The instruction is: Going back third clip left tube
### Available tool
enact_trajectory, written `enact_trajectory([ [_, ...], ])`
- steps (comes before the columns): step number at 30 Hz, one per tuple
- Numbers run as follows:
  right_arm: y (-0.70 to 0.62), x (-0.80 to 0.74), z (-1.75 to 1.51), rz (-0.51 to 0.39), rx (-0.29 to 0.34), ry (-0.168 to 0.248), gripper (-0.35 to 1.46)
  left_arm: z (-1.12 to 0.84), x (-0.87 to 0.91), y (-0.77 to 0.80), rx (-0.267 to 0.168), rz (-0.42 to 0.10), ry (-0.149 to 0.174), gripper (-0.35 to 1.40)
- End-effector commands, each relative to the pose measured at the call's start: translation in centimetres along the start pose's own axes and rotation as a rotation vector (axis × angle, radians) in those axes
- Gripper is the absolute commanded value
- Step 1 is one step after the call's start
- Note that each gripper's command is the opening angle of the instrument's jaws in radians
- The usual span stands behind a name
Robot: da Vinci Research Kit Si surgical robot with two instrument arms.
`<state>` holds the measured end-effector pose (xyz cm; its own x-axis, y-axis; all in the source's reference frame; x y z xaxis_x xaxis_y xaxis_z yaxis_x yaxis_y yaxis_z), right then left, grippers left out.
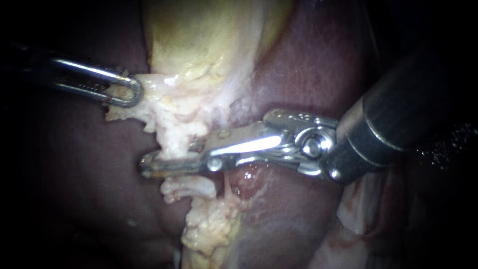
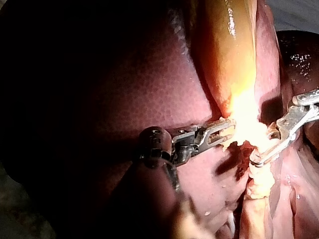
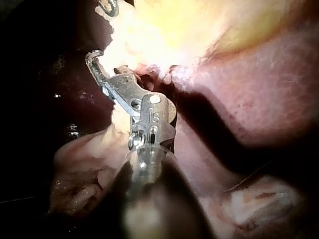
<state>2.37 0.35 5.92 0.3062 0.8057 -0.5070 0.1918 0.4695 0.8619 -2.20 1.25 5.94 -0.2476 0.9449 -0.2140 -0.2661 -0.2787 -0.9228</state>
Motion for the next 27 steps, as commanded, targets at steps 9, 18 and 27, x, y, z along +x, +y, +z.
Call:
enact_trajectory([
  [9,0.08,-0.02,0.04,-0.005,0.029,0.002,0.34,0.01,0.00,0.00,0.001,0.000,0.000,-0.35],
  [18,0.38,-0.11,0.01,-0.011,-0.011,0.036,0.48,0.01,-0.01,0.01,0.001,0.001,0.001,-0.35],
  [27,0.82,-0.27,-0.09,-0.087,-0.101,0.063,0.49,0.02,-0.02,0.01,0.001,0.001,0.001,-0.35],
])
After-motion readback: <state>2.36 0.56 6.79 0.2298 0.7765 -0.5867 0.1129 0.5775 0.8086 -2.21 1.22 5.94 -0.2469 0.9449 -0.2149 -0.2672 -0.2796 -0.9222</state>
